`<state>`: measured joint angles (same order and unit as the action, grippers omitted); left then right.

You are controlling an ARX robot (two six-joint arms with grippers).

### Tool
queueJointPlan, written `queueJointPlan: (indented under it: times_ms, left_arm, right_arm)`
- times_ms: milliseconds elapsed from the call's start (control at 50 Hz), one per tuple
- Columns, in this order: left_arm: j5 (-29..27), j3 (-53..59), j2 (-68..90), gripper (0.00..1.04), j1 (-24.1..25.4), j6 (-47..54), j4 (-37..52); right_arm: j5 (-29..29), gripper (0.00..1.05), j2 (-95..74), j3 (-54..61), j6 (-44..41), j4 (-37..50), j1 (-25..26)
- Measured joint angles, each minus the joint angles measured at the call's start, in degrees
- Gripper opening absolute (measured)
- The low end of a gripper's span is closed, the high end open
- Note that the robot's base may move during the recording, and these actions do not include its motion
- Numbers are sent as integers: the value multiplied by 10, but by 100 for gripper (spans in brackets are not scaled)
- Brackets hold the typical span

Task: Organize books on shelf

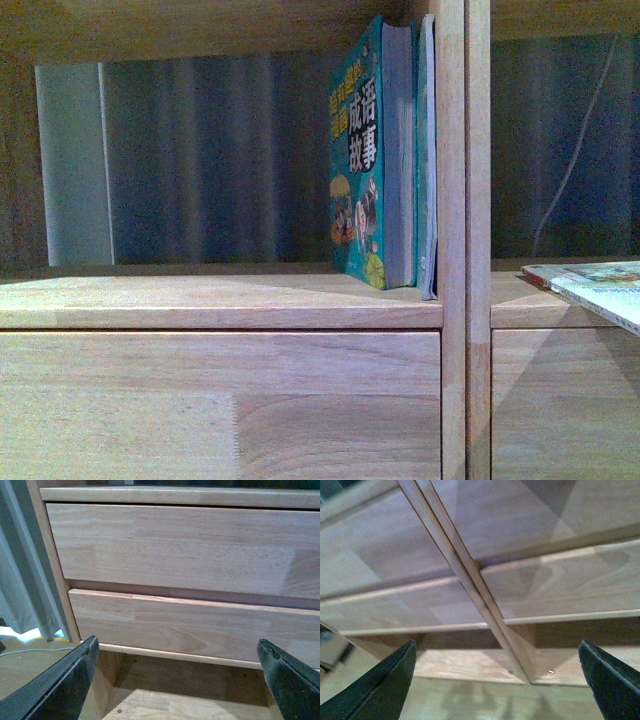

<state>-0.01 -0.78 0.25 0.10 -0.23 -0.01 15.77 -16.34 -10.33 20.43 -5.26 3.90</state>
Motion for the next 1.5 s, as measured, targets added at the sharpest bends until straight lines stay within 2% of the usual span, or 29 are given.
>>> queueJointPlan:
  times_ms: [100,200,460,740,1060,1180,1240,1300,1400,1500]
  left_arm:
    - [0,0,0,97,0,0,0]
    - [0,0,0,97,0,0,0]
    - [0,0,0,97,0,0,0]
    - [0,0,0,97,0,0,0]
    - [0,0,0,97,0,0,0]
    - [0,0,0,97,0,0,0]
    - [0,0,0,97,0,0,0]
    - [0,0,0,97,0,0,0]
    - [0,0,0,97,0,0,0]
    - [0,0,0,97,0,0,0]
  right_arm:
    - [-2,98,-112,-64,131,115,-23]
    - [-4,98,-199,-105,206,184,-24]
    - [2,98,-415,-185,412,260,35]
    - [-17,98,-499,-232,496,329,74]
    - [-59,97,-526,-263,550,346,59]
    - [-70,78,-526,-263,552,346,49]
    - [-73,64,-525,-263,552,346,42]
    - [-74,57,-524,-263,551,346,41]
    - [-76,40,-514,-256,550,346,38]
    - [-78,19,-502,-243,548,349,36]
